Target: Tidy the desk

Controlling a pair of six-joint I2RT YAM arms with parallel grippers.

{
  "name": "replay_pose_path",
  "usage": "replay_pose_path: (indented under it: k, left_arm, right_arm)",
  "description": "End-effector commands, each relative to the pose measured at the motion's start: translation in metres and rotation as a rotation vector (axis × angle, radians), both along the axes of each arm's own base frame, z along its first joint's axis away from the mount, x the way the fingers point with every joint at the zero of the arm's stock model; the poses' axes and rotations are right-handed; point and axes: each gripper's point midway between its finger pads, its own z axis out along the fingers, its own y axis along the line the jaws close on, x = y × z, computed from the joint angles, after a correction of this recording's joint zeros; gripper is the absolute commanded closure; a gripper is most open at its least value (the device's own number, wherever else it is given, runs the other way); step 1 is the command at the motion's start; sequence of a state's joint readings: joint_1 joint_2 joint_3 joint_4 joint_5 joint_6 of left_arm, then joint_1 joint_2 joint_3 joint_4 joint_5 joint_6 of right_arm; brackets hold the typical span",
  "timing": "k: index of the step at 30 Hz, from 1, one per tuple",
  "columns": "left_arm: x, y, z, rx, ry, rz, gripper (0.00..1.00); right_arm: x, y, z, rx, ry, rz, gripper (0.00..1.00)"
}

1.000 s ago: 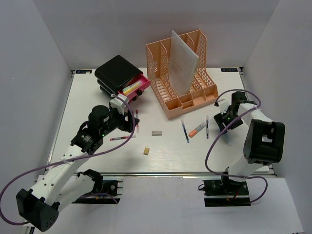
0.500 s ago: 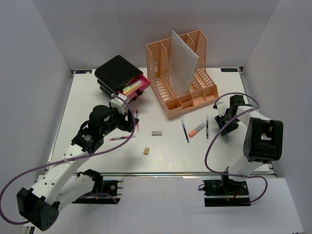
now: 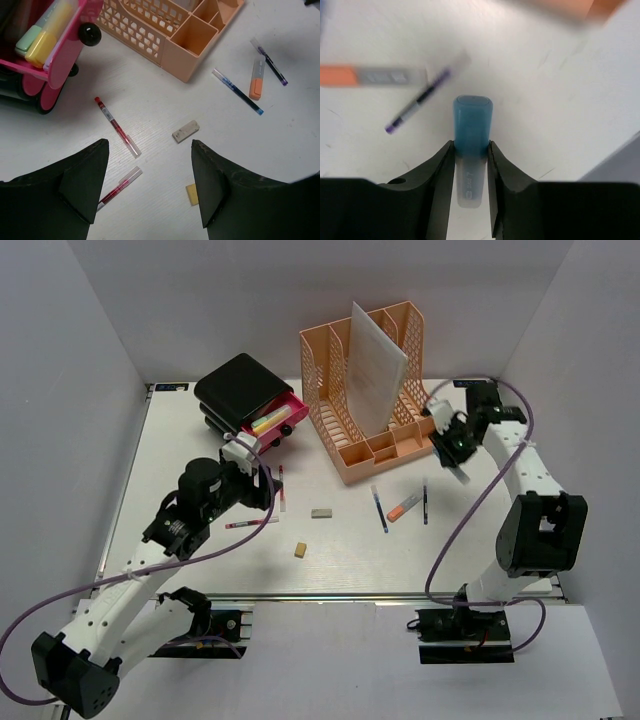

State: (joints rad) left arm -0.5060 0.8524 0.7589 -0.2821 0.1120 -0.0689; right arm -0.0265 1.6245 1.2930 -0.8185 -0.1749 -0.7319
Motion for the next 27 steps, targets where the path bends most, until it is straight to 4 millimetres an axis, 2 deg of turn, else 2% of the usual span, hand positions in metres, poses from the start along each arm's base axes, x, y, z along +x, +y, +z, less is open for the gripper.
replay_pose_path:
  k: [1,3,4,5,6,8,9,11,12,13,14,15,16,17,18,19,20,21,22,23,24,25,27]
  left_arm:
    - [-0.001,0.003,0.01,-0.009,-0.062,0.003,0.23]
    - [-0.002,0.005,0.012,-0.01,-0.077,0.007,0.23]
    - [-0.001,0.005,0.014,-0.009,-0.091,0.008,0.24]
    - [-0.002,0.009,0.017,-0.009,-0.107,0.025,0.24]
    - [-0.002,0.011,0.015,-0.003,-0.116,0.029,0.24]
    - [-0.004,0.017,0.027,-0.025,-0.172,0.052,0.24]
    - [-0.004,0.022,0.029,-0.026,-0.185,0.078,0.24]
    - [-0.001,0.035,0.032,-0.025,-0.212,0.148,0.24]
    - [-0.001,0.044,0.038,-0.032,-0.235,0.194,0.24]
    - [-0.001,0.048,0.039,-0.034,-0.245,0.213,0.24]
    - [-0.001,0.052,0.042,-0.038,-0.254,0.237,0.24]
    - [-0.001,0.062,0.046,-0.045,-0.271,0.287,0.24]
    - [-0.001,0.066,0.049,-0.049,-0.282,0.306,0.24]
    - [-0.001,0.069,0.049,-0.052,-0.285,0.32,0.24]
    - [-0.002,0.074,0.052,-0.06,-0.298,0.346,0.24]
    - [-0.003,0.076,0.054,-0.063,-0.302,0.356,0.24]
    - [-0.003,0.079,0.055,-0.065,-0.31,0.366,0.24]
    - [-0.003,0.079,0.055,-0.065,-0.31,0.366,0.24]
    - [-0.004,0.079,0.056,-0.067,-0.312,0.368,0.24]
    - [-0.004,0.08,0.057,-0.065,-0.316,0.371,0.24]
    - [-0.004,0.08,0.057,-0.065,-0.316,0.371,0.24]
    - [-0.004,0.08,0.057,-0.063,-0.315,0.369,0.24]
    - [-0.004,0.079,0.059,-0.064,-0.317,0.364,0.24]
  right_arm:
    - [0.011,0.071,0.088,0.08,-0.186,0.301,1.0]
    - [0.014,0.112,0.107,0.083,-0.23,0.426,1.0]
    - [0.024,0.134,0.128,0.087,-0.288,0.487,1.0]
    - [0.029,0.146,0.141,0.085,-0.328,0.534,1.0]
    - [0.027,0.174,0.152,0.105,-0.363,0.617,1.0]
    - [0.048,0.199,0.185,0.113,-0.5,0.696,1.0]
    - [0.047,0.225,0.196,0.132,-0.551,0.758,1.0]
    - [0.06,0.248,0.211,0.141,-0.645,0.806,1.0]
    - [0.068,0.267,0.225,0.151,-0.727,0.828,1.0]
    - [0.07,0.288,0.222,0.162,-0.744,0.859,1.0]
    - [0.076,0.296,0.233,0.168,-0.794,0.866,1.0]
    - [0.079,0.314,0.244,0.182,-0.854,0.889,1.0]
    - [0.085,0.332,0.232,0.179,-0.853,0.915,1.0]
    - [0.086,0.346,0.234,0.182,-0.882,0.934,1.0]
    - [0.096,0.36,0.237,0.176,-0.936,0.953,1.0]
    - [0.092,0.378,0.239,0.186,-0.966,0.982,1.0]
    - [0.102,0.391,0.243,0.185,-1.031,0.987,1.0]
    - [0.099,0.394,0.242,0.179,-1.033,0.996,1.0]
    - [0.106,0.407,0.243,0.177,-1.09,1.0,1.0]
    - [0.102,0.422,0.246,0.177,-1.128,1.027,1.0]
    - [0.107,0.433,0.243,0.175,-1.16,1.031,1.0]
    - [0.103,0.445,0.241,0.181,-1.176,1.048,1.0]
    - [0.111,0.458,0.233,0.162,-1.2,1.05,1.0]
